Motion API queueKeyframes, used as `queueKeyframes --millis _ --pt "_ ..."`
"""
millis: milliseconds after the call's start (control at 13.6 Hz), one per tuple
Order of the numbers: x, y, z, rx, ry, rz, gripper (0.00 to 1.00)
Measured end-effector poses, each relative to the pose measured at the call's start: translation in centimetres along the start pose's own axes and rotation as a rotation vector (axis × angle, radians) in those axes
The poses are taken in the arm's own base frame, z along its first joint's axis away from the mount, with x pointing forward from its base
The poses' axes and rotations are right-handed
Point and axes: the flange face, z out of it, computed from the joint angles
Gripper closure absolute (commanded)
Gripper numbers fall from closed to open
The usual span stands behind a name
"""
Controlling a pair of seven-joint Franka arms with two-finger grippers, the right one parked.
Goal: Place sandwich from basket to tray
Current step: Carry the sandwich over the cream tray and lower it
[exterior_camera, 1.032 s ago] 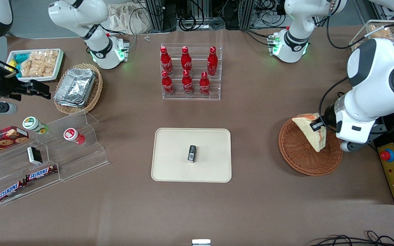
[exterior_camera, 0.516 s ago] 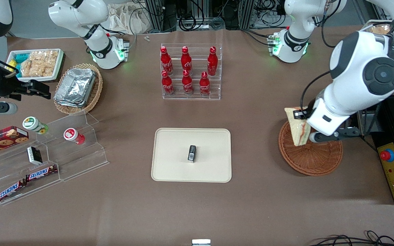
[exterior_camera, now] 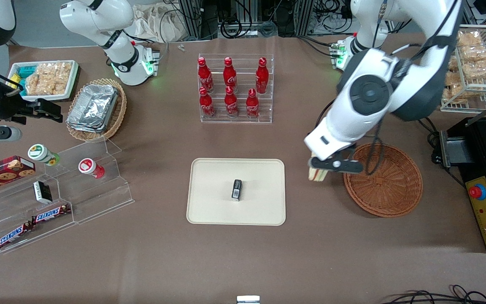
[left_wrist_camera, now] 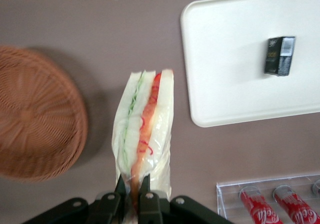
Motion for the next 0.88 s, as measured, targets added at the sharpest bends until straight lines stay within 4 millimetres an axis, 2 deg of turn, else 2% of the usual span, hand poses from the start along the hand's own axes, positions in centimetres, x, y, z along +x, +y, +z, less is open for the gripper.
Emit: queueKeyframes --millis 147,368,516,737,884 --pt "0.8 3.8 3.9 0.017 0.031 0.029 0.98" --pt "2.4 7.3 9.7 0.006 0.089 -0.014 0.97" --pt "2.9 8.1 12.2 -0.011 0.086 -0.024 0.95" --pt "3.6 8.3 14.6 -0.039 0.096 -0.031 0.92" --pt "3.8 8.3 15.8 -0.046 0.088 -0.045 0.87"
